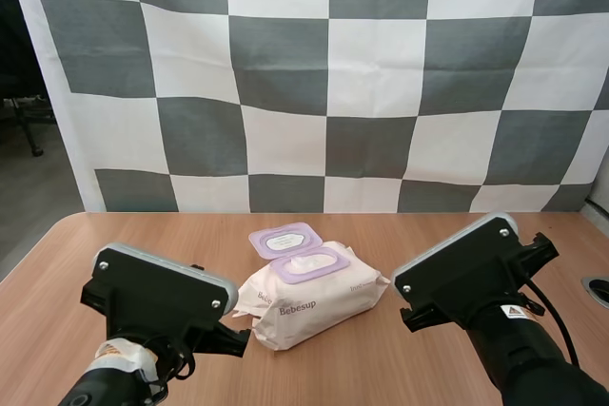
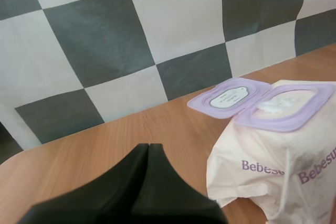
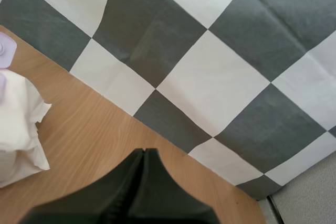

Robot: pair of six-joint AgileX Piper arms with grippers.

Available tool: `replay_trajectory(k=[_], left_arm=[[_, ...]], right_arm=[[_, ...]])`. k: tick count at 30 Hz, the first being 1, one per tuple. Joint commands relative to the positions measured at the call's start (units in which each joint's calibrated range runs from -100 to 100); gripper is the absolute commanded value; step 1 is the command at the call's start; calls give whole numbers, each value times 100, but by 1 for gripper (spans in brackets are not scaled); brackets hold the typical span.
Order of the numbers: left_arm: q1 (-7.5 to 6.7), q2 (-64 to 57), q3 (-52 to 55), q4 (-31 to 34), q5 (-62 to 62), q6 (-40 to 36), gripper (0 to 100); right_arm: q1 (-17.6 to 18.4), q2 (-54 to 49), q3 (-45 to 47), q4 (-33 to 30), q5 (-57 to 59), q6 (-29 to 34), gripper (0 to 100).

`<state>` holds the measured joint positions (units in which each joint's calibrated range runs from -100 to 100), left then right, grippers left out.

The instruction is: Open the wet wipes lid

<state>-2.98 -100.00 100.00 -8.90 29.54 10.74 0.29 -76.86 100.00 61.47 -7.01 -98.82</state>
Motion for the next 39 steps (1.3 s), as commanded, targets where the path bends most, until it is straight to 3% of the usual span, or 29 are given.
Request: replay_trajectory(k=[1, 2, 4, 6, 11, 14, 17, 21, 28, 35, 39], left_arm=[[3, 0, 0, 1013, 112, -1888, 0], [3, 0, 0, 1026, 112, -1935, 0], [3, 0, 0, 1026, 112, -1990, 0], [3, 0, 0, 1037, 95, -2016, 0], [3, 0, 0, 1026, 95, -2016, 0], [3, 0, 0, 1055, 44, -1988, 0], [3, 0, 0, 1055, 44, -1975, 0], [3, 0, 0, 1055, 44, -1975, 0], [3, 0, 0, 1082, 1, -1956, 0], [3, 0, 0, 1108, 122, -1938, 0], [3, 0, 0, 1111, 144, -1881, 0]], right_arm=[[0, -318, 0, -1396, -310, 4376, 0], [0, -403, 0, -1582, -388, 5072, 0], [0, -571, 0, -1939, -425, 5777, 0], [0, -922, 0, -2950, -425, 7161, 0], [0, -1321, 0, -4828, 39, 8452, 0], [0, -1402, 0, -5500, 400, 8697, 0], [0, -1402, 0, -5647, 768, 8697, 0], [0, -1402, 0, -6526, 1086, 8697, 0], [0, -1402, 0, -7153, 2034, 8688, 0], [0, -1402, 0, -6792, 3034, 8677, 0], [44, -1402, 0, -6341, 3178, 8185, 0]])
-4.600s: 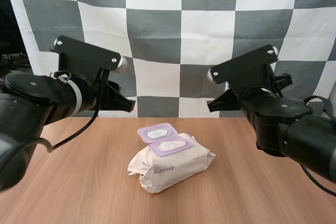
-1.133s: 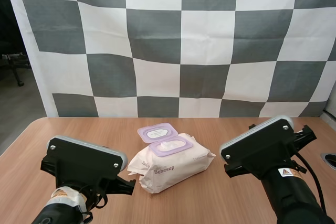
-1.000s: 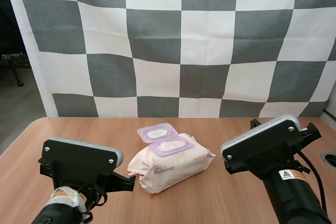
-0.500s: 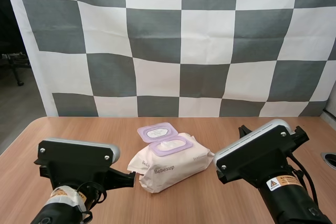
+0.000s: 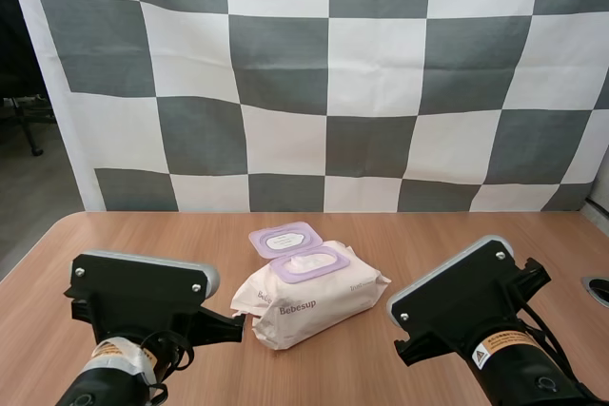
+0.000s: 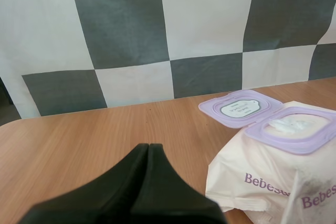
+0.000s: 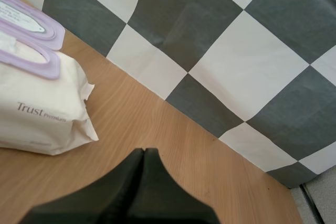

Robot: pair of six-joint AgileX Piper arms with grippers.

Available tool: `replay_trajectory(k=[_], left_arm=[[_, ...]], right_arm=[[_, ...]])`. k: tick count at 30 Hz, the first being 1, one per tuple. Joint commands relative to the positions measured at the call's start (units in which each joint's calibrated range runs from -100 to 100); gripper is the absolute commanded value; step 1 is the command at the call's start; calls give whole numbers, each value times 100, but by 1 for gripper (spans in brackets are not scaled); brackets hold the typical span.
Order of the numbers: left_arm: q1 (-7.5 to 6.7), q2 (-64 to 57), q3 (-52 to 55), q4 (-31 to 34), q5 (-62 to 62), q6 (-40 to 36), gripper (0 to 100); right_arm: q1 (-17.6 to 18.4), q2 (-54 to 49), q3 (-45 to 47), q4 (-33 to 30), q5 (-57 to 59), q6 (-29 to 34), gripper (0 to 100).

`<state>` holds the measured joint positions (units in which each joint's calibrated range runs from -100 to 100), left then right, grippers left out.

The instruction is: Open the wet wipes lid

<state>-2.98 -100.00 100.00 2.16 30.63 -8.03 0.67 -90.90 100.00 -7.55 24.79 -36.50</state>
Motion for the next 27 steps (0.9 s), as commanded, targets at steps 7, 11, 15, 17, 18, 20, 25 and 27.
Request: replay_trajectory(k=[7, 11, 15, 17, 18, 20, 25, 27], left_arm=[[3, 0, 0, -57, 37, -39, 0], [3, 0, 0, -57, 37, -39, 0], [3, 0, 0, -55, 19, -39, 0], [3, 0, 0, -55, 1, -39, 0], [3, 0, 0, -55, 1, -39, 0], [3, 0, 0, -55, 1, -39, 0], [3, 0, 0, -55, 1, -39, 0], [3, 0, 0, -55, 1, -39, 0]], right_arm=[[16, 3, 0, 1684, 94, 786, 0], [16, 3, 0, 1478, -6, 1256, 0], [16, 3, 0, 1181, -85, 1896, 0], [16, 3, 0, 1181, -85, 1896, 0], [16, 3, 0, 1181, -85, 1896, 0], [16, 3, 0, 1181, -85, 1908, 0], [16, 3, 0, 1130, -85, 1971, 0], [16, 3, 0, 1099, -98, 1971, 0]])
